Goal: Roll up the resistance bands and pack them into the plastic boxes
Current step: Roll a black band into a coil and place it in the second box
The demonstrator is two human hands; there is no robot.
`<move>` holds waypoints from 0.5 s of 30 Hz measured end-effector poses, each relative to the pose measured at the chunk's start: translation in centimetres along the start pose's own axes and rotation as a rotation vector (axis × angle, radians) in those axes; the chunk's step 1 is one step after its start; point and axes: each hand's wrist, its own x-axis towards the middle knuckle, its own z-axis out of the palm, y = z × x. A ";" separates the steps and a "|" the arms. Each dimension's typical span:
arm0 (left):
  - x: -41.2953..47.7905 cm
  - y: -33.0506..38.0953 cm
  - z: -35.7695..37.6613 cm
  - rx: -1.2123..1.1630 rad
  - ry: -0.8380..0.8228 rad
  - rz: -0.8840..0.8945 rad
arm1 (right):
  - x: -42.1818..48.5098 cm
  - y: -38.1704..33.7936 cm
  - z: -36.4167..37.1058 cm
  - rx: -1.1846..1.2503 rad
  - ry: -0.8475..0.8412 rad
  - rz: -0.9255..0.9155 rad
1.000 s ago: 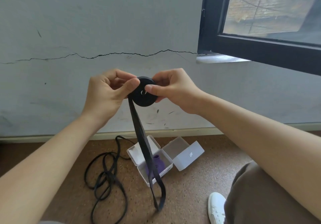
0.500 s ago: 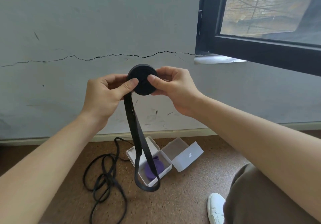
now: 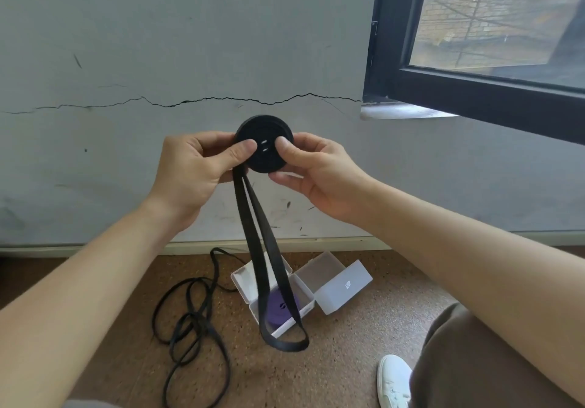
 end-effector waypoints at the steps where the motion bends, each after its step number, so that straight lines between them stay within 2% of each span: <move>1: 0.0 0.0 -0.4 0.044 -0.023 0.008 | 0.1 0.0 -0.3 -0.037 -0.045 0.039; 2: 0.0 0.0 -0.8 0.097 -0.048 0.016 | 0.3 -0.1 -0.8 -0.147 -0.076 0.058; 5: 0.0 -0.2 -1.9 0.379 -0.154 0.079 | 0.6 -0.2 -2.1 -0.790 -0.090 -0.010; 6: 0.0 -0.2 -2.1 0.500 -0.205 0.105 | 0.6 -0.2 -2.3 -0.924 -0.097 -0.048; 10: -0.3 -0.1 -1.8 0.844 -0.408 0.169 | 0.4 -0.2 -2.0 -1.134 -0.186 -0.247; 15: -0.3 0.4 -1.1 0.968 -0.452 0.195 | 0.5 0.2 -1.0 -1.295 -0.237 -0.335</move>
